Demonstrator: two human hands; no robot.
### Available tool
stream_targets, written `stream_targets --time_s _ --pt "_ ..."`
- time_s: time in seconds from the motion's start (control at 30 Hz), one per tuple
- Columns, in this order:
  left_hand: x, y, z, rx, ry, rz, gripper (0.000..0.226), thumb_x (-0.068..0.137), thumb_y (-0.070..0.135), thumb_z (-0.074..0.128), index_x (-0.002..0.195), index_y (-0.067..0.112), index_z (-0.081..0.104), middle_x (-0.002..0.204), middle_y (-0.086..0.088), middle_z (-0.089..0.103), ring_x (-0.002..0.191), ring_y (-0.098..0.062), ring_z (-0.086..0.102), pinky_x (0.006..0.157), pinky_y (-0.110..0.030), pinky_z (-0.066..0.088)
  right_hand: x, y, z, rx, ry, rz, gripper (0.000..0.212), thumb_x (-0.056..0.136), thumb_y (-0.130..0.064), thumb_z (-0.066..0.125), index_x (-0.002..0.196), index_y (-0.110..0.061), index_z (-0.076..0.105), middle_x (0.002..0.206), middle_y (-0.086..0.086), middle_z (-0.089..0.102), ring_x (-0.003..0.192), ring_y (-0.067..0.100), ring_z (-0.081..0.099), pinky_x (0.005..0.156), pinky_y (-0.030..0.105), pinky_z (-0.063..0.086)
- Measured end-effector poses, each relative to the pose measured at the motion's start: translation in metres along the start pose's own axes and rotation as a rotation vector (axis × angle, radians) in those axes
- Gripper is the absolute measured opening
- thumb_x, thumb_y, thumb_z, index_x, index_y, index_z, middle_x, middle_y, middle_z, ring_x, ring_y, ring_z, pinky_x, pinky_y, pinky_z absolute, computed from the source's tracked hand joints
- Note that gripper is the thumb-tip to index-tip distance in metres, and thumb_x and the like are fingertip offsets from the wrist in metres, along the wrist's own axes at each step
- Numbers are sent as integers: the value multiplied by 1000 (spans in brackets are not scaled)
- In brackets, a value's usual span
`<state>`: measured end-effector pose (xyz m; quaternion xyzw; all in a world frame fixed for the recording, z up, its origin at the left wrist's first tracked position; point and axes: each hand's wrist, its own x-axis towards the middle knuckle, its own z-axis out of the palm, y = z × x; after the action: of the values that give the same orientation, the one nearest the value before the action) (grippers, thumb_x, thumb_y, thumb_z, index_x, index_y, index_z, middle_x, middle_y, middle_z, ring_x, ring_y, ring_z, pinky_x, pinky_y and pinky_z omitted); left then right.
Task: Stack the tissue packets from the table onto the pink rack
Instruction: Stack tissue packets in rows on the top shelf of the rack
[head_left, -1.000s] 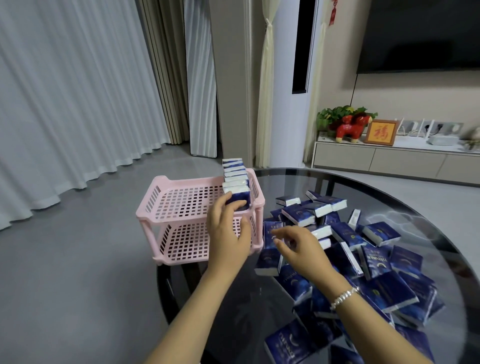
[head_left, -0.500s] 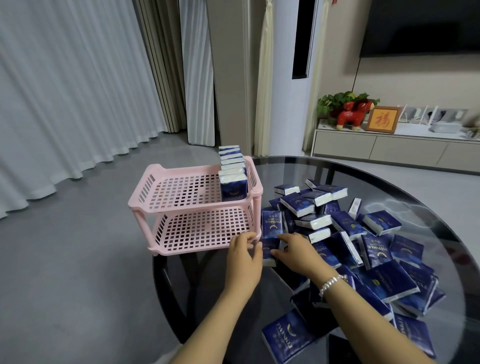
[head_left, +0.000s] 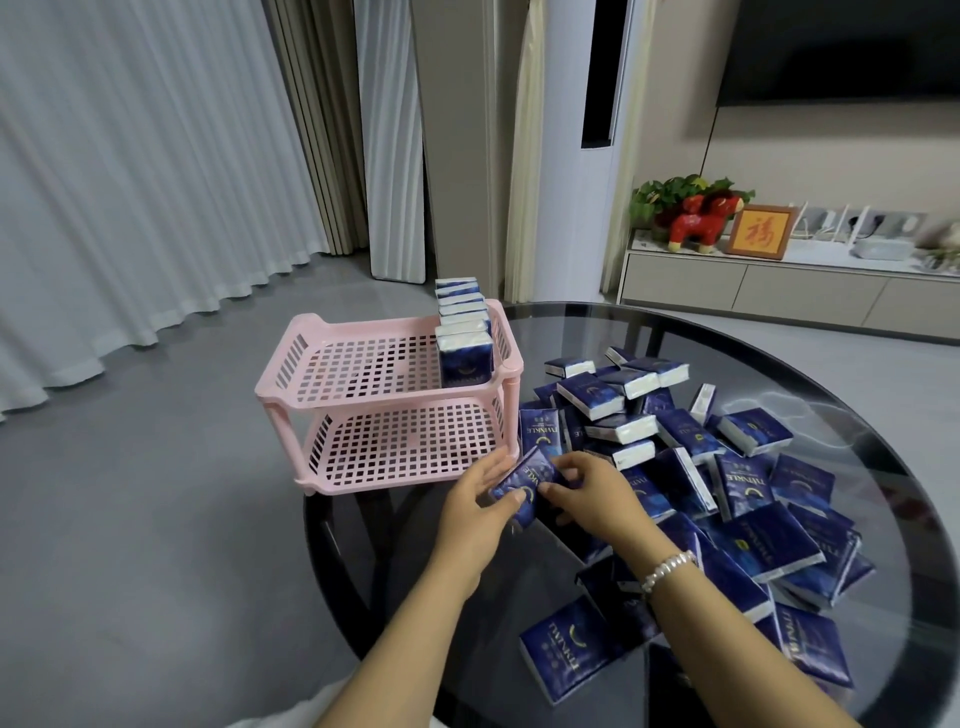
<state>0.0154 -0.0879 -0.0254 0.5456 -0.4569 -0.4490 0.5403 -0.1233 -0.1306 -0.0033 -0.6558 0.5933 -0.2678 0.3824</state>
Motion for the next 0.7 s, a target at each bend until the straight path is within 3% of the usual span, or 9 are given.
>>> stream_targets --time_s 0.1,0.17,0.23,0.33,0.43,0.53,0.7 --pt "-10 3 -1 -141 -27 -17 51 84 -12 59 116 27 56 121 13 59 112 0 56 96 -21 47 -16 -5 2 193 -15 36 31 84 -16 69 109 -1 58 78 2 63 61 15 63 59 24 57" --pt "-16 4 -2 -234 12 -60 47 81 -13 61 109 25 60 117 3 64 105 -10 61 91 -24 50 -26 -7 3 197 -3 15 26 83 -17 70 102 -2 62 73 3 65 67 19 66 70 36 59" --pt "-22 4 -5 -318 53 -102 37 80 -11 64 103 18 62 107 -5 68 97 -17 65 88 -27 52 -35 -8 1 157 12 -27 25 82 -20 71 102 -6 65 78 2 68 74 20 67 76 38 58" --pt "-32 1 -12 -336 85 -112 17 79 -2 69 94 3 65 97 -14 68 91 -27 60 87 -35 46 -52 -5 -6 -41 31 -116 38 80 -29 73 113 -15 63 94 -3 65 86 11 62 77 24 50" --pt "-46 4 -17 -356 99 -141 4 83 1 66 86 3 64 86 -11 64 85 -23 55 81 -30 45 -68 0 -16 -221 -36 -205 36 81 -29 72 112 -15 64 96 -3 64 86 8 57 74 18 42" --pt "-57 10 -19 -375 130 -172 13 88 2 60 90 14 66 85 0 66 79 -11 58 74 -23 43 -79 7 -22 -447 -189 -296 35 78 -31 74 108 -14 67 98 0 63 85 10 51 71 19 37" --pt "-71 14 -24 -360 149 -205 21 91 6 58 109 16 62 96 -2 67 87 -15 61 79 -28 49 -86 16 -23 -716 -387 -331 59 74 -44 73 126 -21 56 123 -1 51 112 21 35 97 33 36"
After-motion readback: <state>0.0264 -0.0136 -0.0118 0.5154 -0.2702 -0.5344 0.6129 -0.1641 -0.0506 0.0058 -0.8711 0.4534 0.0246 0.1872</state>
